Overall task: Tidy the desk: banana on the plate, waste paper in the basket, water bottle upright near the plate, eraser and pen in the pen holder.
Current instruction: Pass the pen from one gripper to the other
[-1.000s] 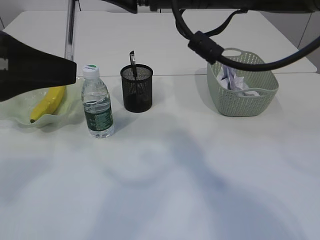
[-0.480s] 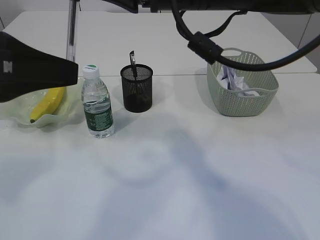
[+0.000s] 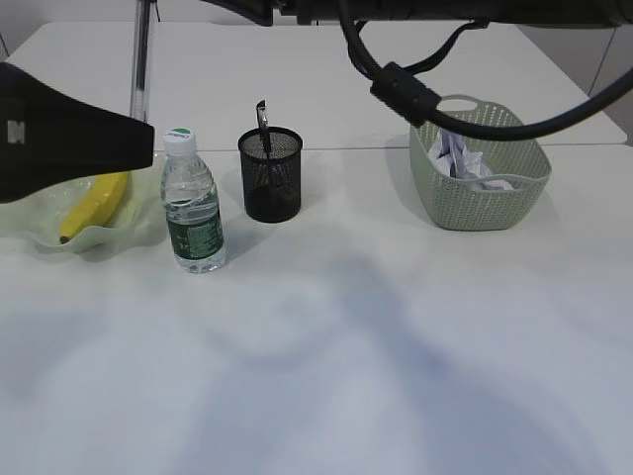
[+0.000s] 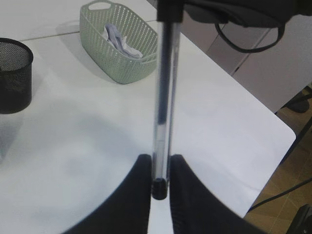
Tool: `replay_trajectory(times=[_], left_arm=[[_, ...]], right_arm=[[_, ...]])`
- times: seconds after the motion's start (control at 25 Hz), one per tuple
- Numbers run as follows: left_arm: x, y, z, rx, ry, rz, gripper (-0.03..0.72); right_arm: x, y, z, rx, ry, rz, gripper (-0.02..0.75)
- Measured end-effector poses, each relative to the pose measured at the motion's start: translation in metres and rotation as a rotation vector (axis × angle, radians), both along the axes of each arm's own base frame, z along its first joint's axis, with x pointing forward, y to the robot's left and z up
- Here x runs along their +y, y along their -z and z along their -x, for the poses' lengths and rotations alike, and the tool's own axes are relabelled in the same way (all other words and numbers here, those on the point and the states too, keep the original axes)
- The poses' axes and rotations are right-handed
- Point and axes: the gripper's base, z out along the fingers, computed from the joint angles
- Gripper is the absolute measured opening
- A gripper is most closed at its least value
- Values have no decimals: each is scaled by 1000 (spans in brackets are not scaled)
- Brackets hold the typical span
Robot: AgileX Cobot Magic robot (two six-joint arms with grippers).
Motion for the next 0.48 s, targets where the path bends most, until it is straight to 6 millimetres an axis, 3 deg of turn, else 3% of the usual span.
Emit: replay_trajectory(times=[0.12,0.36,0.48], left_arm=[[0,0,0,0,-1,0,114],[0,0,-1,1,-1,-1,342],[0,0,-1,1,-1,-1,397]], right_arm=[[0,0,0,0,0,0,67],[0,0,0,-2,0,0,66],[0,0,0,-2,0,0,65]])
